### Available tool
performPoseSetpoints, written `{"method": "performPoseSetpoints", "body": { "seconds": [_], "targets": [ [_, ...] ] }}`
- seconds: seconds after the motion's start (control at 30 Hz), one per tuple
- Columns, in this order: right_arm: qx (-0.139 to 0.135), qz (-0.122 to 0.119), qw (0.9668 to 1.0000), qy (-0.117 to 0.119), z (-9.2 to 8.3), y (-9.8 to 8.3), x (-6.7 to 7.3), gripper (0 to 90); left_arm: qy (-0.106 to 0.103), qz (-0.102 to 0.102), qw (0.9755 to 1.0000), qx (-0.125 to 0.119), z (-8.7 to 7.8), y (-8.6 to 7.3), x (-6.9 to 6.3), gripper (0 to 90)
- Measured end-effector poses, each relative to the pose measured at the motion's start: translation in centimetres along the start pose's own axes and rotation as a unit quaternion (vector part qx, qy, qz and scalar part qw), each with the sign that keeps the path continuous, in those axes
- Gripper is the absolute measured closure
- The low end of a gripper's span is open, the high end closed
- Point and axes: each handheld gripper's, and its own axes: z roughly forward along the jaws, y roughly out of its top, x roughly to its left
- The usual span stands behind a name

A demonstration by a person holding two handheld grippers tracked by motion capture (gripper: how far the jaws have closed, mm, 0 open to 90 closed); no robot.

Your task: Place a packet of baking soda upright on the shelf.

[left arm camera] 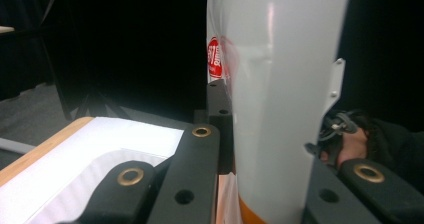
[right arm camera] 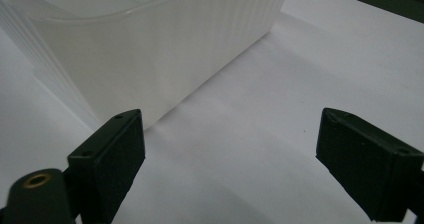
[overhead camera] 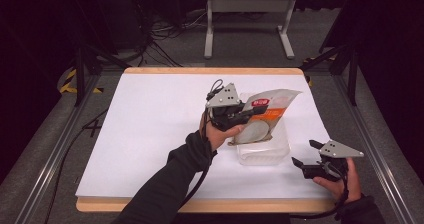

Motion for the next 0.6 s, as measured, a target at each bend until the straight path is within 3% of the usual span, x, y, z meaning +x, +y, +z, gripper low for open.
{"method": "performPoseSetpoints", "body": {
  "seconds": [0.23, 0.37, 0.6],
  "targets": [
    [-0.002, 0.005, 1.0, 0.001, 0.0, 0.0, -0.1, 12.9, 0.001, -0.015, 0.9997, -0.019, 1.5, -0.1, 1.7, 89.9],
    [-0.002, 0.005, 1.0, 0.002, -0.1, -0.1, -0.1, 12.9, 0.002, -0.016, 0.9997, -0.017, 2.2, -0.1, 2.6, 89.9],
    [-0.004, 0.01, 0.9999, 0.003, -0.2, -0.1, -0.2, 12.9, -0.023, -0.03, 0.9991, -0.017, 4.1, -1.4, 3.8, 89.9]
  ]
}}
